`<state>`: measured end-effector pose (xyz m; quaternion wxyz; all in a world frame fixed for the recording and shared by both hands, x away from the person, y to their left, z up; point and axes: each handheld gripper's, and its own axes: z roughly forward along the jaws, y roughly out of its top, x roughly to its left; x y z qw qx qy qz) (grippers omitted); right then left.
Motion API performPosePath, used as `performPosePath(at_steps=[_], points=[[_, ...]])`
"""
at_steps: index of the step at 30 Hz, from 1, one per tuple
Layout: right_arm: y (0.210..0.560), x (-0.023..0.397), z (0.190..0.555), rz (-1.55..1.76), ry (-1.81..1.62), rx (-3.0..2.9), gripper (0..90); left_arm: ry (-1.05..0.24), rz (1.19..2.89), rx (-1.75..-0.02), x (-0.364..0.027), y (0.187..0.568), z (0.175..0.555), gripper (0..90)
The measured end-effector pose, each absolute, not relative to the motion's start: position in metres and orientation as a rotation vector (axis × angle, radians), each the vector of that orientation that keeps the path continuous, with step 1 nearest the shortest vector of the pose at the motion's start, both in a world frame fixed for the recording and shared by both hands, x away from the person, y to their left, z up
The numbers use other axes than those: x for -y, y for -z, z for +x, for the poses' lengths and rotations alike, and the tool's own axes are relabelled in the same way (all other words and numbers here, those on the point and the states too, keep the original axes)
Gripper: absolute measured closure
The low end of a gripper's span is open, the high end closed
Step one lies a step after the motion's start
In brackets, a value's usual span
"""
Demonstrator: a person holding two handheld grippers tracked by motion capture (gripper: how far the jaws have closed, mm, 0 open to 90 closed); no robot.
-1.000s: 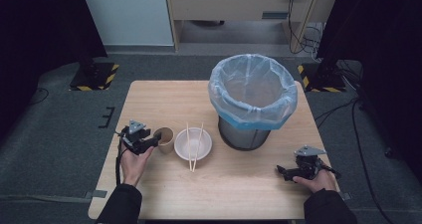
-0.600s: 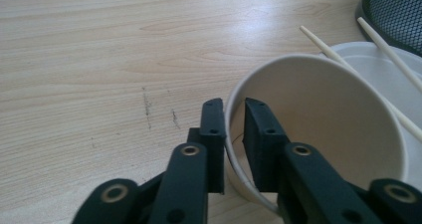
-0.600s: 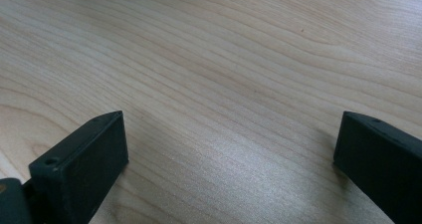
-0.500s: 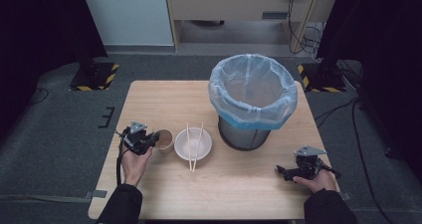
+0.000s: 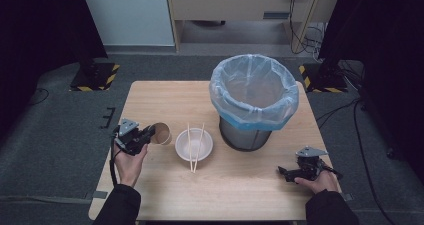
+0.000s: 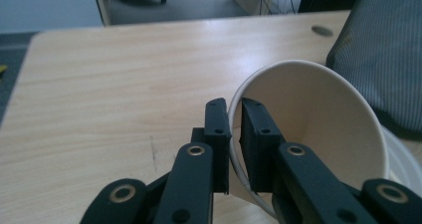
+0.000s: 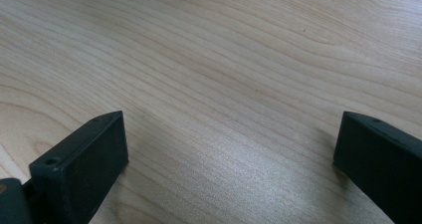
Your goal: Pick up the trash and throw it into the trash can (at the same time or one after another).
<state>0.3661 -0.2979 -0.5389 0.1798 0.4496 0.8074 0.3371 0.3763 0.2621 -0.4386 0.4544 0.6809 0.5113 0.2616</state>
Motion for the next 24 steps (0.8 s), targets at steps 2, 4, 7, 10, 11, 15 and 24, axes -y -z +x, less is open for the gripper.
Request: performPosePath(at_steps=[2, 4, 7, 10, 11, 15, 24], points=[[0.539, 0.298, 0.366, 1.271, -0.951, -2.284, 0.8, -0.671, 1.656, -1.244, -0.264, 0.431, 0.372, 81.9], [0.539, 0.298, 0.366, 1.271, -0.95, -2.284, 0.8, -0.686, 1.633, -1.233, -0.266, 0.425, 0.369, 81.9], [0.539, 0.298, 0.366, 1.271, -0.95, -2.285, 0.8, -0.705, 1.595, -1.217, -0.269, 0.417, 0.365, 81.9], [0.539, 0.298, 0.366, 1.27, -0.953, -2.282, 0.8, -0.717, 1.563, -1.205, -0.271, 0.41, 0.362, 81.8], [0.539, 0.298, 0.366, 1.27, -0.953, -2.283, 0.8, -0.72, 1.556, -1.199, -0.272, 0.407, 0.361, 81.8], [0.539, 0.298, 0.366, 1.27, -0.953, -2.283, 0.8, -0.737, 1.521, -1.177, -0.274, 0.397, 0.357, 81.8], [0.539, 0.298, 0.366, 1.269, -0.953, -2.283, 0.8, -0.775, 1.441, -1.099, -0.271, 0.37, 0.344, 81.8]])
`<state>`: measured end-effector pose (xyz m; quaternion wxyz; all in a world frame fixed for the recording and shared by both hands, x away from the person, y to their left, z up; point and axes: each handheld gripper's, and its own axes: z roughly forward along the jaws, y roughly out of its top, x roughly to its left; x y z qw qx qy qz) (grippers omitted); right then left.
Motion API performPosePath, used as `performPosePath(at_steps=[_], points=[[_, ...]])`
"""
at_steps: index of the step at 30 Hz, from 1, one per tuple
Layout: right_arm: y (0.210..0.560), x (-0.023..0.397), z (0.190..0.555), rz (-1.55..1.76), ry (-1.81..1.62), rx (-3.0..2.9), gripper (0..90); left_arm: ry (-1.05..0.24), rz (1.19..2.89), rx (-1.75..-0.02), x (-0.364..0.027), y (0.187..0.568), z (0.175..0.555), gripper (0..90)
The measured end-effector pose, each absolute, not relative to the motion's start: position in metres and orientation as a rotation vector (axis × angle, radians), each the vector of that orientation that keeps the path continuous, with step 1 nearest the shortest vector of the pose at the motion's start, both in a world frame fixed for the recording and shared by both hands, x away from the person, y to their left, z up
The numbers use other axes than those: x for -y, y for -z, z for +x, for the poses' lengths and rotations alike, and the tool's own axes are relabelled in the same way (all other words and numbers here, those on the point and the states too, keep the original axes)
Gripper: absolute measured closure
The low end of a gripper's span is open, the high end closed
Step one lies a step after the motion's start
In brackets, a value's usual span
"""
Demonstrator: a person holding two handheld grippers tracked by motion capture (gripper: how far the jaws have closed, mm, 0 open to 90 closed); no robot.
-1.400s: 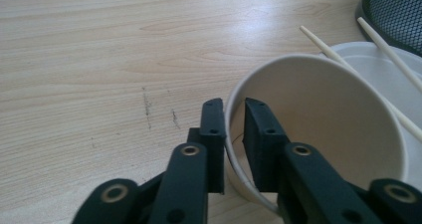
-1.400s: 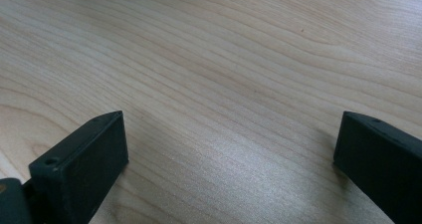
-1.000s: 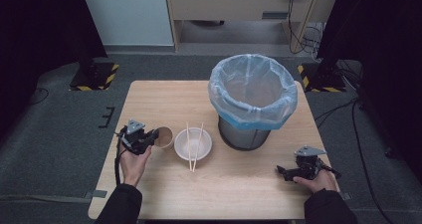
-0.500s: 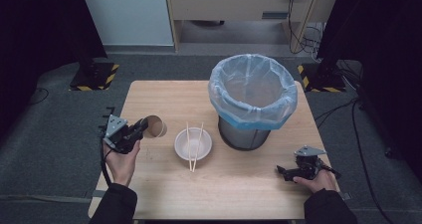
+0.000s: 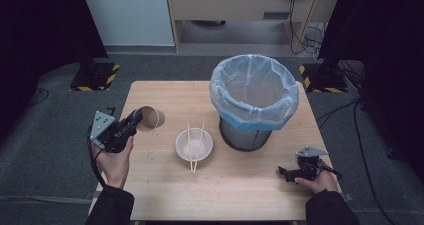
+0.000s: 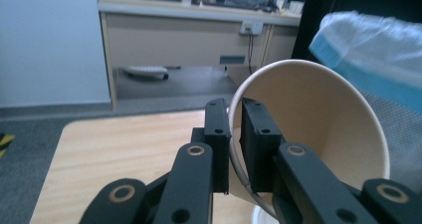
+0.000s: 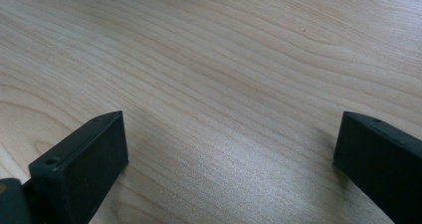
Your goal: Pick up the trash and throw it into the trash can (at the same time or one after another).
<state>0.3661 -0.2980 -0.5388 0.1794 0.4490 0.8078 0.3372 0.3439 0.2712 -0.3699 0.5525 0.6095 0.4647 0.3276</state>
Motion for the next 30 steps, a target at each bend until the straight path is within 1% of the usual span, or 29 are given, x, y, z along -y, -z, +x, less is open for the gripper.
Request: performPosePath(at_steps=[9, 17, 30], points=[[0.539, 0.298, 0.366, 1.266, -0.954, -2.285, 0.8, -0.802, 1.378, -1.008, -0.264, 0.342, 0.331, 81.7], [0.539, 0.298, 0.366, 1.265, -0.951, -2.288, 0.8, -0.822, 1.322, -0.928, -0.256, 0.317, 0.327, 81.7], [0.539, 0.298, 0.366, 1.265, -0.951, -2.288, 0.8, -0.844, 1.289, -0.819, -0.229, 0.277, 0.335, 81.7]])
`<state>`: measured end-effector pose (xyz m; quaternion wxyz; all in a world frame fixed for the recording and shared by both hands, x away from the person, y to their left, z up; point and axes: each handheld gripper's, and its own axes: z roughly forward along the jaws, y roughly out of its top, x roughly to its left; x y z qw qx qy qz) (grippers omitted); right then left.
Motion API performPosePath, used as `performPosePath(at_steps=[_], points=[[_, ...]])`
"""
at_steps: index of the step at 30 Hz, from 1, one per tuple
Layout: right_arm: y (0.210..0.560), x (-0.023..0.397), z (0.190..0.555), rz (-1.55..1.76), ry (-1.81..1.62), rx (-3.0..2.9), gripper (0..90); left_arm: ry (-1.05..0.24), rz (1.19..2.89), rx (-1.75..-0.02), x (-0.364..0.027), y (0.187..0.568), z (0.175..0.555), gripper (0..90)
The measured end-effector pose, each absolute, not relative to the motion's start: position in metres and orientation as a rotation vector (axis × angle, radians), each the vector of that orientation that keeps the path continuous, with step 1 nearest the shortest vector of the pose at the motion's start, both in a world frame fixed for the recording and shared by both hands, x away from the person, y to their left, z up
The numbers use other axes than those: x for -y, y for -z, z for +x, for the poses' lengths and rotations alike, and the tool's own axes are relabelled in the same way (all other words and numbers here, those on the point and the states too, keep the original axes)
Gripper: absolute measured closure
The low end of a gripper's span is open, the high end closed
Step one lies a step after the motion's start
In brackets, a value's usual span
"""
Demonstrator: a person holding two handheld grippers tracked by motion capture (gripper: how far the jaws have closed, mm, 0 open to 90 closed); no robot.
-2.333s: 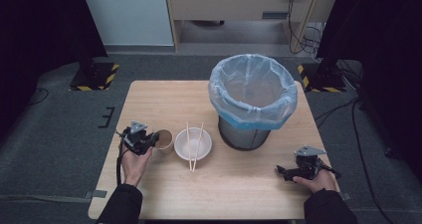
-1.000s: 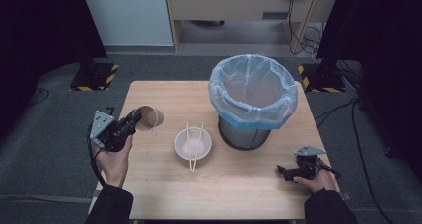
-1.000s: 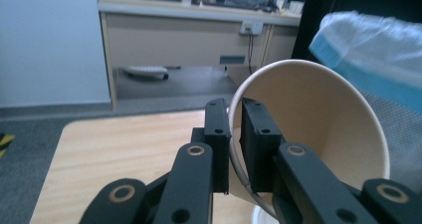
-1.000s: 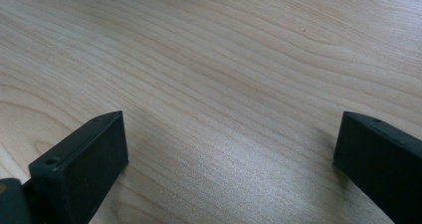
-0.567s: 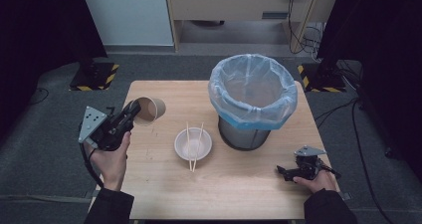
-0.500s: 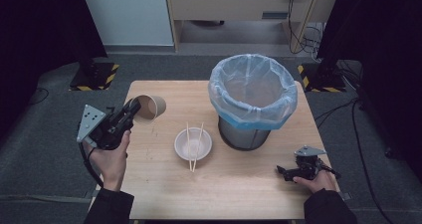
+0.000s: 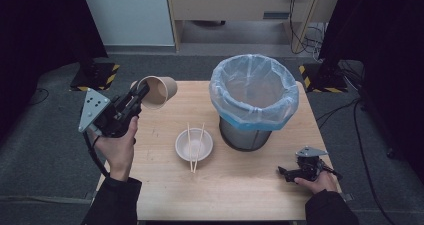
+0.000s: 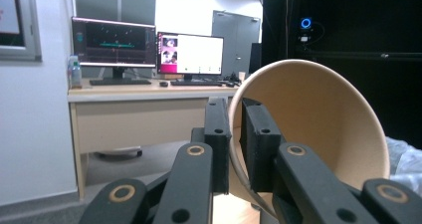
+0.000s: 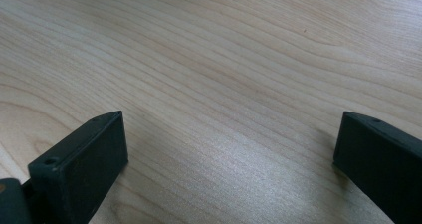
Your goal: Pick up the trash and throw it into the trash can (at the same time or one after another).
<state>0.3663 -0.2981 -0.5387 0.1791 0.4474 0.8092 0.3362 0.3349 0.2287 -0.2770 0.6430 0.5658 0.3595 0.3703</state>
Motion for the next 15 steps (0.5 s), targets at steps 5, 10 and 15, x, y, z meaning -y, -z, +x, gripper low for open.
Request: performPosePath(at_steps=[5, 10, 15], points=[[0.539, 0.298, 0.366, 1.265, -0.951, -2.288, 0.8, -0.856, 1.285, -0.785, -0.216, 0.264, 0.34, 81.7], [0.539, 0.298, 0.366, 1.265, -0.951, -2.288, 0.8, -0.852, 1.292, -0.746, -0.203, 0.255, 0.343, 81.8], [0.539, 0.298, 0.366, 1.265, -0.951, -2.288, 0.8, -0.848, 1.284, -0.699, -0.189, 0.245, 0.348, 81.8]])
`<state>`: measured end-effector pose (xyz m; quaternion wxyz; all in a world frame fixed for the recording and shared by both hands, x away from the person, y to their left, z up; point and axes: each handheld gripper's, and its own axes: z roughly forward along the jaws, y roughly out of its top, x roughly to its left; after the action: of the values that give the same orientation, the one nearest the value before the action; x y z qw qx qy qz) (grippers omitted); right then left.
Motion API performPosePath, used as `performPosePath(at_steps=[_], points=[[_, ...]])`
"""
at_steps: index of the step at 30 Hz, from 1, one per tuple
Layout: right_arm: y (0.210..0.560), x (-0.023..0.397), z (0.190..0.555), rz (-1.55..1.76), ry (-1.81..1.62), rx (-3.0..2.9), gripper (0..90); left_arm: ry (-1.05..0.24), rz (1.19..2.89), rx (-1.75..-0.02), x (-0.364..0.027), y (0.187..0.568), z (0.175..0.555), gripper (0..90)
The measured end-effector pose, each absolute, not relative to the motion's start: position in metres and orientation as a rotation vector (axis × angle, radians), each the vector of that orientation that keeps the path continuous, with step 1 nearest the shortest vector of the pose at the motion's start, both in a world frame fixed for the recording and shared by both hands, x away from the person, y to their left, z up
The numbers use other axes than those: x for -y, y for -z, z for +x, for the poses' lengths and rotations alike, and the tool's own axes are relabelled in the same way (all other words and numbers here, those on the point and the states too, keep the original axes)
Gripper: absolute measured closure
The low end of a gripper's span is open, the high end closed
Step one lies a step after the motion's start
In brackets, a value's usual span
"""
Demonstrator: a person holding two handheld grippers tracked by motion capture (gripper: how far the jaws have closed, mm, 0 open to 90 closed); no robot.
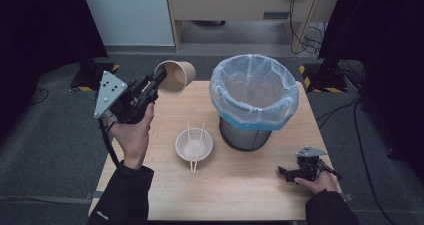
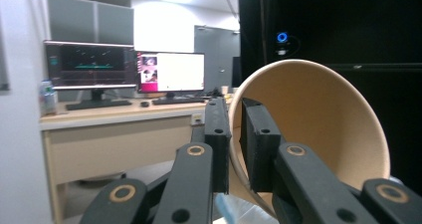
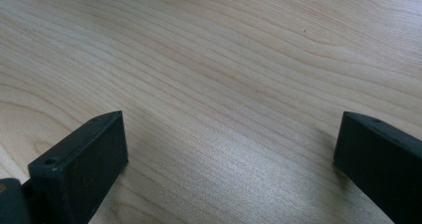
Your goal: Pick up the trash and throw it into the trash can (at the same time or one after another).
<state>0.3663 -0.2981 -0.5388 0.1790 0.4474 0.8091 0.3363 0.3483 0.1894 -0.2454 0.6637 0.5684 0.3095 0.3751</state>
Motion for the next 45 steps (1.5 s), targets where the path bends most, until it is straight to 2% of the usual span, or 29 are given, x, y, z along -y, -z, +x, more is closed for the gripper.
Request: performPosePath(at_steps=[16, 45], points=[[0.539, 0.298, 0.366, 1.265, -0.951, -2.287, 0.8, -0.799, 1.297, -0.663, -0.148, 0.236, 0.372, 81.8], [0.539, 0.298, 0.366, 1.264, -0.954, -2.285, 0.8, -0.693, 1.391, -0.66, -0.07, 0.262, 0.424, 81.9]])
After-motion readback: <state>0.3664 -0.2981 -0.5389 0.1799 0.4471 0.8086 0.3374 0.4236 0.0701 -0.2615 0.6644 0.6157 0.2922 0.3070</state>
